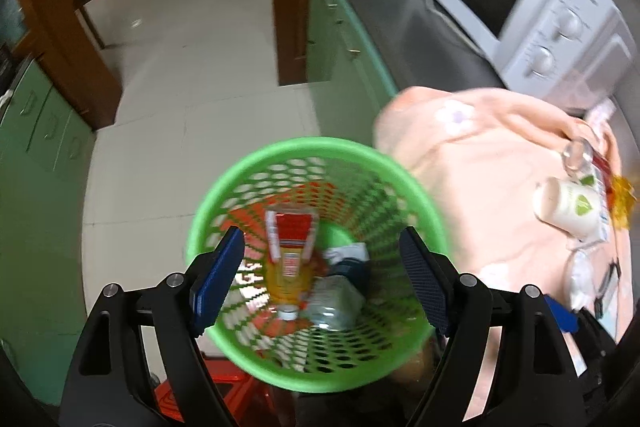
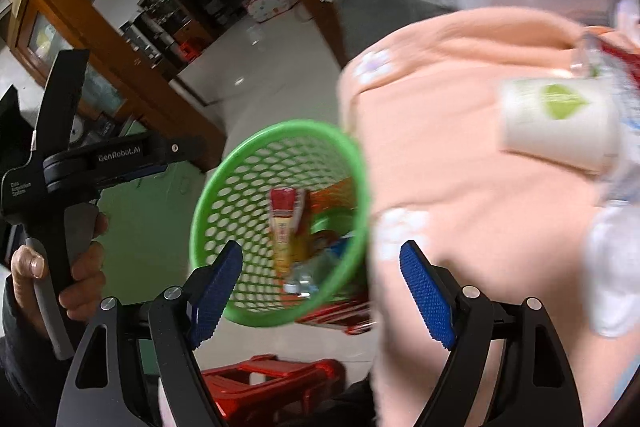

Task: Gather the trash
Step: 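Move both open grippers back over the trash on the towel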

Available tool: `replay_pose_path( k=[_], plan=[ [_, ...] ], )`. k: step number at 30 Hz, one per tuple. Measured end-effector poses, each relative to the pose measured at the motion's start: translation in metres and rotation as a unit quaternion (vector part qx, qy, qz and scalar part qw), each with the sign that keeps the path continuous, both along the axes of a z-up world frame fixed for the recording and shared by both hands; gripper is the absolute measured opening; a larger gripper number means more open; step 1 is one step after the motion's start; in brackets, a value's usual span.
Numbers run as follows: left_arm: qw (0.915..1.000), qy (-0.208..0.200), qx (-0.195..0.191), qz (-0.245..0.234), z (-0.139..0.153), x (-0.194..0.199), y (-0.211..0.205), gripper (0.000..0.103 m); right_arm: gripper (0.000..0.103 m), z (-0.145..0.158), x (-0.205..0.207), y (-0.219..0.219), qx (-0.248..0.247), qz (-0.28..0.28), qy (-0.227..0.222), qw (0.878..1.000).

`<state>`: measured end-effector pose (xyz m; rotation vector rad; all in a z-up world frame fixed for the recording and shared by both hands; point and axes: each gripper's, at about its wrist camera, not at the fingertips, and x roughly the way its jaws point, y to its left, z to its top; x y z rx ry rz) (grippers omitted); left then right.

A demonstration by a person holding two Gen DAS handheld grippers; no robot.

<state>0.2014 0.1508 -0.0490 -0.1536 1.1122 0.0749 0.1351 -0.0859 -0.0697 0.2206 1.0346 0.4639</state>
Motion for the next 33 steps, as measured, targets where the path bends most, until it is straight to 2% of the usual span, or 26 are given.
replay_pose_path(
  k=[10, 13, 18, 25, 33],
  plan=[
    [0.9972, -0.006, -0.010, -0.073, 0.009, 0.006, -0.088, 0.079, 0.078, 0.029, -0.029, -0.105, -0.053, -0.105, -0.053, 0.992],
    [0.9954, -0.010, -0.008, -0.095, 0.013, 0.007, -0.112, 0.084, 0.078, 0.023, -0.031, -0.130, -0.064, -0.130, -0.050, 0.988],
    [0.9895, -0.016, 0.003, -0.143, 0.017, 0.010, -0.147, 0.085, 0.078, 0.006, -0.031, -0.159, -0.064, -0.154, -0.033, 0.985],
    [0.9727, -0.022, 0.031, -0.229, 0.012, 0.016, -0.185, 0.090, 0.078, -0.012, -0.027, -0.157, -0.079, -0.141, -0.023, 0.987],
    [0.9387, -0.052, 0.080, -0.331, 0.005, 0.021, -0.223, 0.090, 0.075, -0.021, -0.017, -0.152, -0.088, -0.135, -0.025, 0.987]
  ],
)
